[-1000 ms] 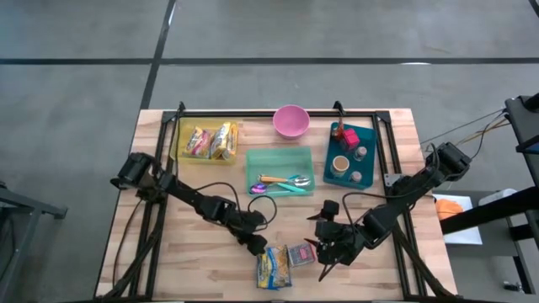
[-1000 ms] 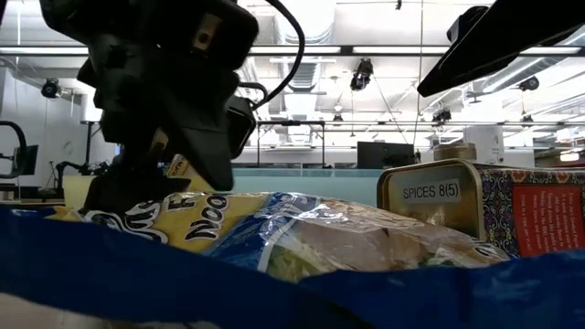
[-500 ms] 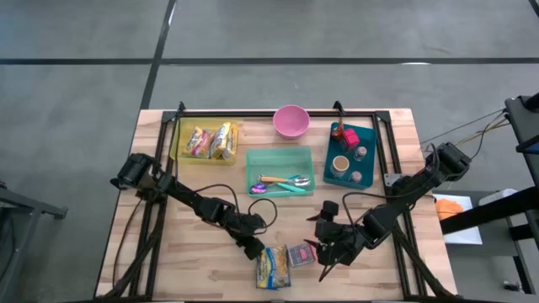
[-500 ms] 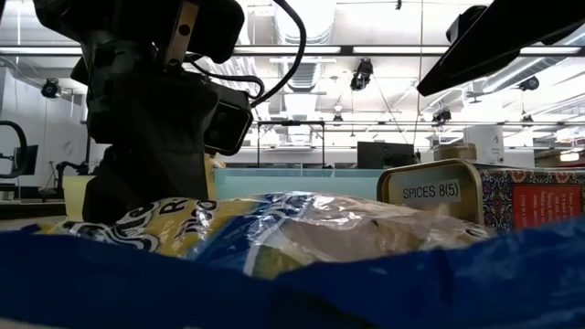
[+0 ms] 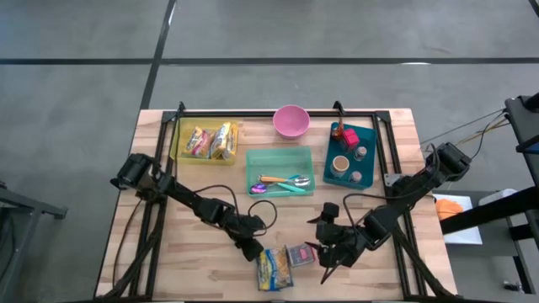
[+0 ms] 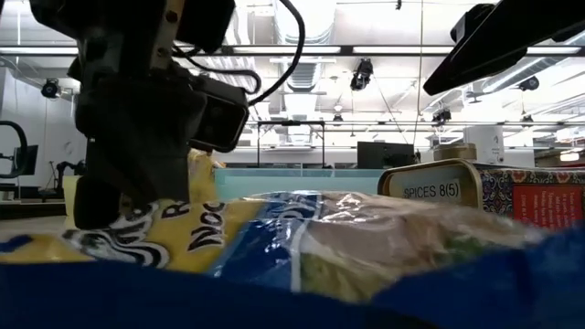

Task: Pick & Place Food Item
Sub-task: Put the blue noodle pack into the yellow bin

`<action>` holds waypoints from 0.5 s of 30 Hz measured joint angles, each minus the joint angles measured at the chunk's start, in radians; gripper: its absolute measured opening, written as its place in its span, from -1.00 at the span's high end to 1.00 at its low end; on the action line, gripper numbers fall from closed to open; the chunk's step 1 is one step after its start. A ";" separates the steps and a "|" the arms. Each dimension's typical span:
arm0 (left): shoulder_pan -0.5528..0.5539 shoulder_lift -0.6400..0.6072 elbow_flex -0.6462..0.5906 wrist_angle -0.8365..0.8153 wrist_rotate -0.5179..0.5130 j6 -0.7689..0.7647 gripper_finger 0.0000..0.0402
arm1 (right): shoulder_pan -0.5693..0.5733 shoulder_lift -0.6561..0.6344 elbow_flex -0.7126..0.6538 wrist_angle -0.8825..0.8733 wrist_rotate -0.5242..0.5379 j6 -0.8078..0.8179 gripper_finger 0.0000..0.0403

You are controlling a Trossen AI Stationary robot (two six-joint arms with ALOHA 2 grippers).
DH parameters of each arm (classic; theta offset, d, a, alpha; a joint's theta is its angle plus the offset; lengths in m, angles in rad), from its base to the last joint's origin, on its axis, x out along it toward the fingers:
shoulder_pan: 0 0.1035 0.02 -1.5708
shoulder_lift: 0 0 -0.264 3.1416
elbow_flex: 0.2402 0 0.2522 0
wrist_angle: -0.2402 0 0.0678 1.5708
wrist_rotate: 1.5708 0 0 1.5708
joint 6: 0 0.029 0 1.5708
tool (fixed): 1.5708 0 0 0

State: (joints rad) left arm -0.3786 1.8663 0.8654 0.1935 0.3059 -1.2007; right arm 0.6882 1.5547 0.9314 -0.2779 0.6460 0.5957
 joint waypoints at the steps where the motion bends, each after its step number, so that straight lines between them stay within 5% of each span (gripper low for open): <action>1: -0.003 -0.004 0.000 -0.001 0.001 0.000 0.99 | 0.001 0.000 0.000 0.000 0.000 0.000 -0.52; 8: -0.014 -0.123 -0.001 -0.052 -0.044 0.020 0.99 | 0.002 0.000 0.000 0.000 0.000 0.000 -0.52; 15: -0.016 -0.327 -0.001 -0.288 -0.222 0.046 1.00 | 0.002 0.000 -0.001 0.000 0.000 0.000 -0.52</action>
State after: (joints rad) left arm -0.3944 1.5396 0.8646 -0.0947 0.0835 -1.1545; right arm 0.6899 1.5547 0.9306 -0.2775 0.6464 0.5957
